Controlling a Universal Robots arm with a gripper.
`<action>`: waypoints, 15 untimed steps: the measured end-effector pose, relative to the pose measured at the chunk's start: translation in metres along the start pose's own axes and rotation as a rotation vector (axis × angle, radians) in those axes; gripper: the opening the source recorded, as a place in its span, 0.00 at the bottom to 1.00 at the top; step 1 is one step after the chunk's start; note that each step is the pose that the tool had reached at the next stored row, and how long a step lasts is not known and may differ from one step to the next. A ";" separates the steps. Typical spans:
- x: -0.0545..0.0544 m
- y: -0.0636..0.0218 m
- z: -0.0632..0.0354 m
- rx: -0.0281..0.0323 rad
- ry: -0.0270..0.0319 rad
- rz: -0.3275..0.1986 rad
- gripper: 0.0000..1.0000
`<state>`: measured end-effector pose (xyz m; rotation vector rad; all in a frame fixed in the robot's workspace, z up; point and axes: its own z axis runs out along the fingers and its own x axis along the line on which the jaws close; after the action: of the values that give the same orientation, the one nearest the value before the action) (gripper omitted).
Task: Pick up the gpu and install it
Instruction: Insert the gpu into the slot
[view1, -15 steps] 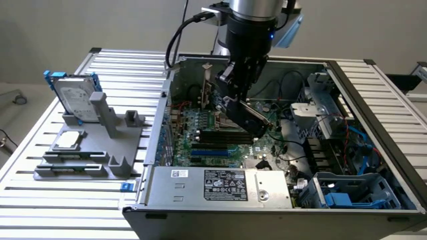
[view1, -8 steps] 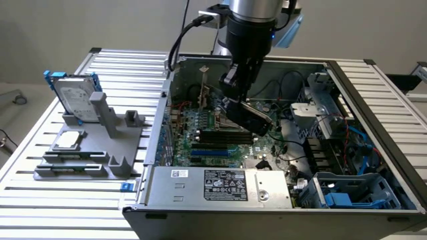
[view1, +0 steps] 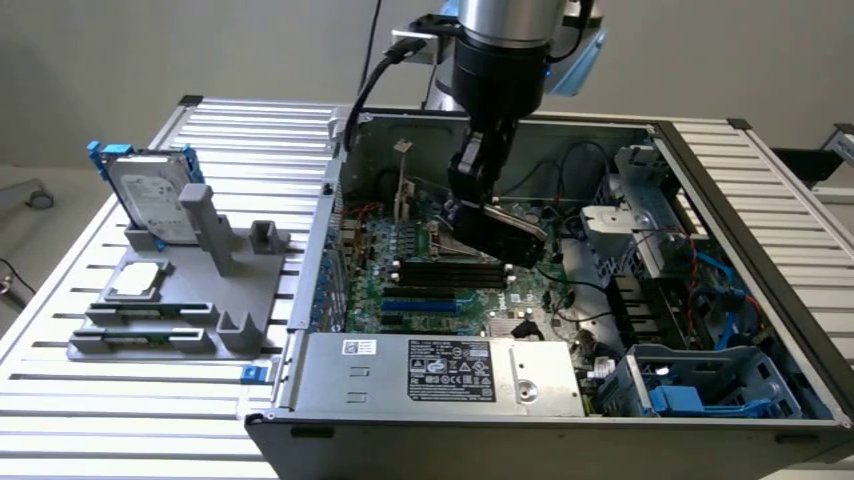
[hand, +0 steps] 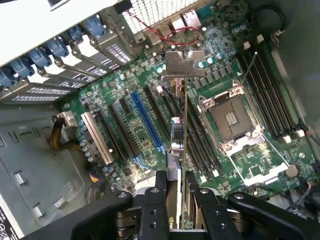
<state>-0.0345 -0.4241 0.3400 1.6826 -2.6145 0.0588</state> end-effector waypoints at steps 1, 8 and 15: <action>0.000 0.0000 0.0006 0.0008 -0.0002 -0.018 0.26; 0.000 0.0001 0.0060 0.0069 -0.0021 -0.145 0.26; -0.001 0.0002 0.0117 0.0130 -0.0040 -0.273 0.26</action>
<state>-0.0345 -0.4241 0.3282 2.0269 -2.3647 0.0651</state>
